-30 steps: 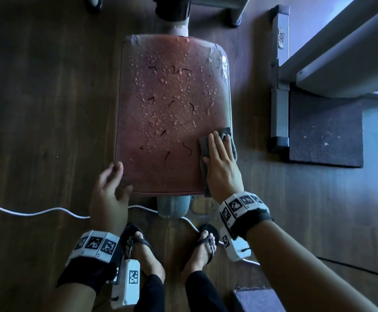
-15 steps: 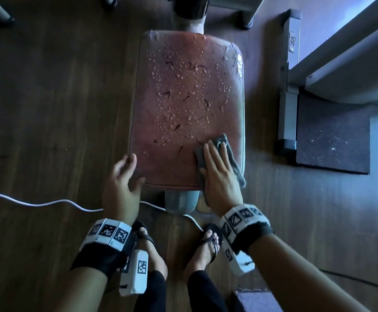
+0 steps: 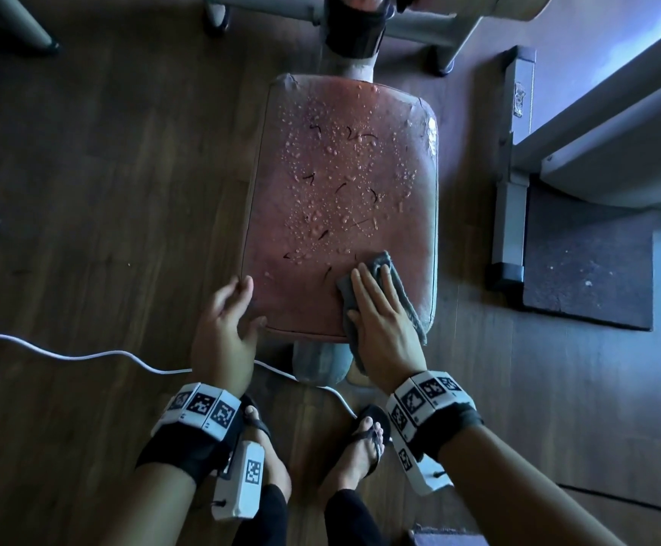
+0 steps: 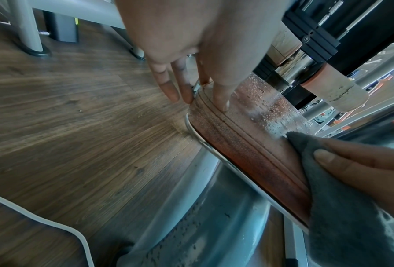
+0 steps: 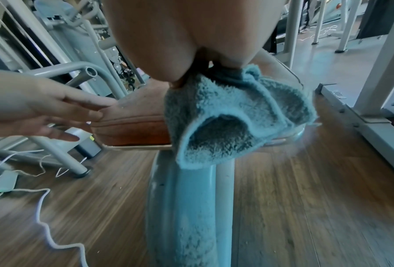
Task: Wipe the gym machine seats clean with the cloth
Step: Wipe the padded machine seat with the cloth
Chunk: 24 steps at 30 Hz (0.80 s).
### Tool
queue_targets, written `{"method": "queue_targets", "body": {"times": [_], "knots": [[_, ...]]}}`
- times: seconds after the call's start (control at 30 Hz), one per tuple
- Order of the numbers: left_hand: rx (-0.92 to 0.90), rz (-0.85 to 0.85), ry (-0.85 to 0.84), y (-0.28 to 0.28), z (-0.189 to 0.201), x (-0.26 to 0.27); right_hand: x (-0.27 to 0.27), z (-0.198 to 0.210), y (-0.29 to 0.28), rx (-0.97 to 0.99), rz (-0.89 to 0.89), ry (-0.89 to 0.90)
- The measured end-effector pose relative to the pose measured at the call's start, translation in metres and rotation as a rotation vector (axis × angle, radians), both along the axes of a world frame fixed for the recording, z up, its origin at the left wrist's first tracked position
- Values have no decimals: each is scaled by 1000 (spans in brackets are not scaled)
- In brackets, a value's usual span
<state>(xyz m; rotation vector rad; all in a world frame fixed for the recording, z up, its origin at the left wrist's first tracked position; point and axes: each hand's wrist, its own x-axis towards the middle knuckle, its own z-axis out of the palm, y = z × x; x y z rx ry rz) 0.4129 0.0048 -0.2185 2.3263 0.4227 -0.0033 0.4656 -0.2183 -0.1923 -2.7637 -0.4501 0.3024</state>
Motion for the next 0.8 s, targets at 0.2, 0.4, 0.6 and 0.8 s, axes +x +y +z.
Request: {"method": "queue_targets", "body": {"times": [0.2,0.4,0.6,0.8], "knots": [[18,-40,-19,3,0,0,20,-1,1,-15,60,-24],[-19,-26,-34,4,-2,-2,11,-4,10,45,-8,-8],[13,-48,-41,7,-1,-1,-6,-7,20,76,-5,6],[16,-64,-55,10,-2,0,-19,-7,27,103,44,23]]}}
